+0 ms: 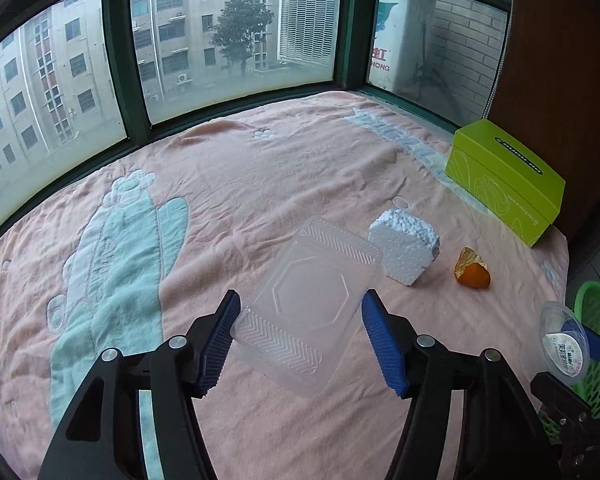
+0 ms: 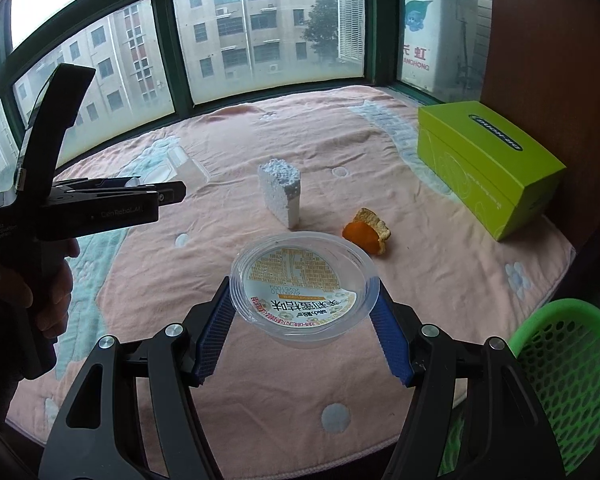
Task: Collect trash
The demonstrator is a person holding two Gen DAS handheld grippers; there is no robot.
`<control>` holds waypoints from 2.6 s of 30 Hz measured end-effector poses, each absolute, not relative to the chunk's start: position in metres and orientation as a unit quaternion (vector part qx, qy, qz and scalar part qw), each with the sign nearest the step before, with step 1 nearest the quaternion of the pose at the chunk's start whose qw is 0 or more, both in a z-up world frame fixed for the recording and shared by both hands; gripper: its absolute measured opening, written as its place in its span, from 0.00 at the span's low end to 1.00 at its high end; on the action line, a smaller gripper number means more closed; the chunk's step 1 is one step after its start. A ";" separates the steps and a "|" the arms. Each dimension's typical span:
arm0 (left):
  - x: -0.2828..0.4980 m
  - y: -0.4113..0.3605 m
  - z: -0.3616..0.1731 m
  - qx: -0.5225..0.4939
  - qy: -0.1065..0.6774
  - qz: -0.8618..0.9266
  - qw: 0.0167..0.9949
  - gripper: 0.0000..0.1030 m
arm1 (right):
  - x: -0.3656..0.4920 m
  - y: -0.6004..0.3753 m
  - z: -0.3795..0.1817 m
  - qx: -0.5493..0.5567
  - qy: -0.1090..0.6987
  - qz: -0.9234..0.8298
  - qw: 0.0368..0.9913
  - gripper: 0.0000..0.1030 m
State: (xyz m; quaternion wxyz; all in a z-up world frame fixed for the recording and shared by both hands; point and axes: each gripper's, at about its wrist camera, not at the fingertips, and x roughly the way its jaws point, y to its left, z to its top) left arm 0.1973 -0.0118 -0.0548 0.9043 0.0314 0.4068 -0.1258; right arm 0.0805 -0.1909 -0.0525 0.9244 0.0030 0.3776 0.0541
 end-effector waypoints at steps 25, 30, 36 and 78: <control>0.081 0.032 0.026 -0.053 0.323 -0.042 0.944 0.59 | 0.020 -0.194 0.004 0.004 0.298 0.049 0.953 0.64; 0.065 0.033 0.029 -0.064 0.318 -0.035 0.945 0.59 | 0.010 -0.198 0.009 0.005 0.289 0.045 0.956 0.64; 0.053 0.029 0.032 -0.066 0.316 -0.037 0.946 0.59 | -0.003 -0.204 0.012 0.006 0.283 0.035 0.958 0.64; 0.020 -0.125 0.039 -0.007 0.317 -0.219 0.923 0.59 | -0.092 -0.360 -0.016 0.073 0.310 -0.169 0.933 0.64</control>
